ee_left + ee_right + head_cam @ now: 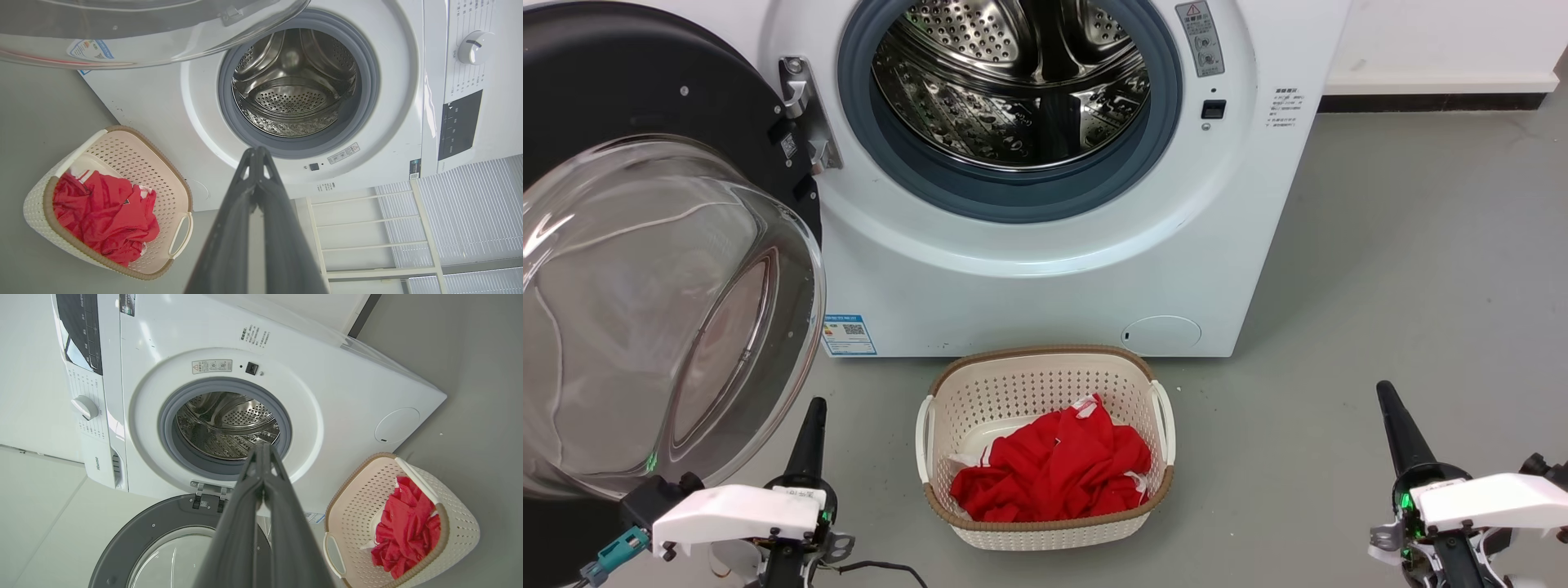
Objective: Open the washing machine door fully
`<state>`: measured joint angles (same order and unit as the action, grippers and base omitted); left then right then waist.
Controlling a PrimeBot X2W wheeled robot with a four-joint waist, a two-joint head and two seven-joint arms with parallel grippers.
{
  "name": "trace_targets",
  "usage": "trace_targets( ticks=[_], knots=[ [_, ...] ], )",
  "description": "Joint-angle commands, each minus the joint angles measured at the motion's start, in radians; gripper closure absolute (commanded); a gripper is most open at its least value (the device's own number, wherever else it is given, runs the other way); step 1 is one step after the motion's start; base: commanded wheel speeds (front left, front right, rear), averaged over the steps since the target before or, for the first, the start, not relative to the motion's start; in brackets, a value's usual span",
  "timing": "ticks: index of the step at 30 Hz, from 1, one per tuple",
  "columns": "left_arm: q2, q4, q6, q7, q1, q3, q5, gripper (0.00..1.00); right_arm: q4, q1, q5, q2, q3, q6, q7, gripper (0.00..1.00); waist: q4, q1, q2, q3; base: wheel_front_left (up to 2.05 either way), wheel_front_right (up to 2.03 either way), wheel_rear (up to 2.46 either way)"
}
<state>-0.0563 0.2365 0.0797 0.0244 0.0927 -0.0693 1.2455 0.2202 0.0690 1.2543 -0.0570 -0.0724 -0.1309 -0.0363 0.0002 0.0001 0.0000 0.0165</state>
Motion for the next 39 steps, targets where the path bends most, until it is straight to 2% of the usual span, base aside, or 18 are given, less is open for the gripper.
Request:
trace_targets(
  ticks=[1, 39],
  knots=[
    [0.000, -0.002, 0.012, 0.007, 0.022, -0.005, 0.027, 1.00, -0.003, 0.022, 0.028, -0.004, -0.004, 0.000, -0.005, 1.00, 0.000, -0.0001, 0.0000, 0.000, 0.00, 0.00, 0.00],
    [0.006, 0.009, 0.051, 0.087, 0.020, -0.045, 0.341, 1.00, 0.023, 0.042, 0.340, -0.001, -0.032, 0.000, -0.068, 1.00, 0.000, -0.0001, 0.0000, -0.012, 0.00, 0.00, 0.00]
  ],
)
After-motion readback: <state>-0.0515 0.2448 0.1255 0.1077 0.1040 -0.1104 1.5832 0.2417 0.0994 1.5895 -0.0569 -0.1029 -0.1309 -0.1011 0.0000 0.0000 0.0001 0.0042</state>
